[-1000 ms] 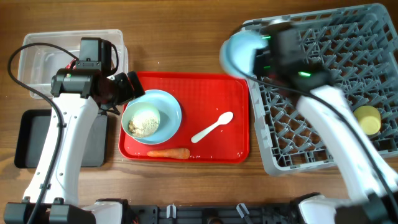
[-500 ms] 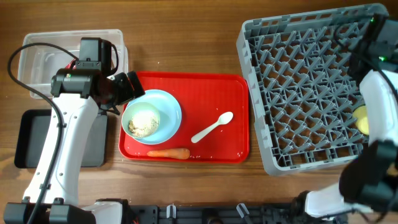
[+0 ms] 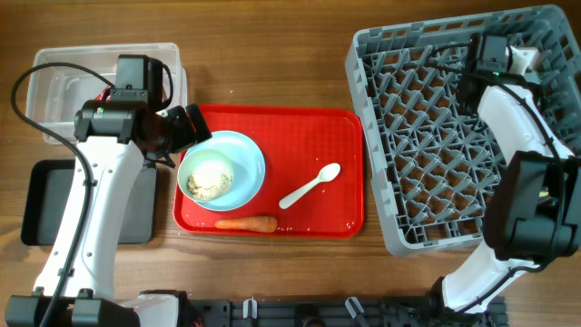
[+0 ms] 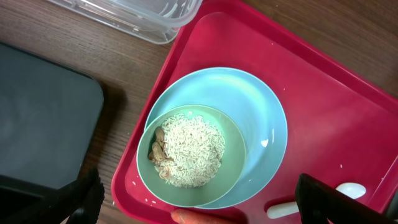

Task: Sort waste into correct bins and load items into the dishwasher rack
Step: 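Place the small blue bowl into the dish rack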

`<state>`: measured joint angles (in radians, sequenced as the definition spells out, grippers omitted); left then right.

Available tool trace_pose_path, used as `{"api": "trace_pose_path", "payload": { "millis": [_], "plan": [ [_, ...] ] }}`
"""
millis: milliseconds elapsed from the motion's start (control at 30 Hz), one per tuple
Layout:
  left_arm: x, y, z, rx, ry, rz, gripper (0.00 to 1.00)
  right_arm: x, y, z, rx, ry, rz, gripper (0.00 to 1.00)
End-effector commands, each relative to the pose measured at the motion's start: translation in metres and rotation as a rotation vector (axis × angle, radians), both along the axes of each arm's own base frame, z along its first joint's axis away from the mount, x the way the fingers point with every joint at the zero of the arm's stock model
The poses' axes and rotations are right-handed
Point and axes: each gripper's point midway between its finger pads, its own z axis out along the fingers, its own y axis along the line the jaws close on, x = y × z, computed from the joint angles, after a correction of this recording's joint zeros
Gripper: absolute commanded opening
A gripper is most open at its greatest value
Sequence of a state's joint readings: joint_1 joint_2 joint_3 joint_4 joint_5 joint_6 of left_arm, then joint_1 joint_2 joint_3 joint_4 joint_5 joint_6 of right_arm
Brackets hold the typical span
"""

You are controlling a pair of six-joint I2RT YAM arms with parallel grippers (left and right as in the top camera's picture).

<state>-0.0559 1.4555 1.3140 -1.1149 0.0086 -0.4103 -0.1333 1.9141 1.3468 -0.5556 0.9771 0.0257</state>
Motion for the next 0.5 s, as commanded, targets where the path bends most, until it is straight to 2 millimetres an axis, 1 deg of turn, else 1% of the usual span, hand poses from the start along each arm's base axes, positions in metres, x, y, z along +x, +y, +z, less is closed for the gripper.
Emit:
{"api": "trace_pose_path", "payload": {
  "millis": [0,67,100,133,167,233,267,333,367,400,433,467],
  "plan": [
    [0.0,0.001,0.002,-0.007,-0.008,0.019,1.0,-0.001,0.014,-0.013,0.074,0.04,0.039,0.6],
    [0.0,0.001,0.002,-0.007,-0.008,0.019,1.0,-0.002,0.023,-0.012,0.15,0.012,0.058,0.61],
    [0.0,0.001,0.002,-0.007,-0.007,0.019,1.0,-0.001,0.03,-0.009,0.196,-0.005,0.082,0.64],
    [0.0,0.001,0.002,-0.007,-0.007,0.019,1.0,0.0,0.041,0.0,0.272,-0.037,0.125,0.67],
    [0.0,0.001,0.002,-0.007,-0.007,0.02,1.0,-0.001,0.051,0.01,0.332,-0.07,0.16,0.71],
    [0.0,0.001,0.002,-0.008,-0.007,0.02,1.0,-0.004,0.084,0.036,0.509,-0.157,0.271,0.78],
    [0.0,-0.004,0.002,-0.031,-0.006,0.009,1.0,-0.008,0.122,0.054,0.697,-0.214,0.388,0.82],
    [-0.001,-0.015,0.002,-0.084,-0.003,-0.014,1.0,-0.019,0.182,0.082,0.979,-0.278,0.572,0.82],
    [-0.002,-0.022,0.002,-0.097,-0.001,-0.033,1.0,-0.026,0.199,0.09,1.063,-0.286,0.62,0.82],
    [-0.002,-0.028,0.002,-0.096,0.002,-0.05,1.0,-0.031,0.209,0.094,1.113,-0.286,0.647,0.82],
    [-0.003,-0.035,0.0,-0.095,0.007,-0.073,1.0,-0.038,0.221,0.095,1.171,-0.267,0.671,0.82],
    [-0.007,-0.049,-0.006,-0.093,0.025,-0.116,1.0,-0.046,0.232,0.091,1.193,-0.21,0.717,0.82]
  ]
}}
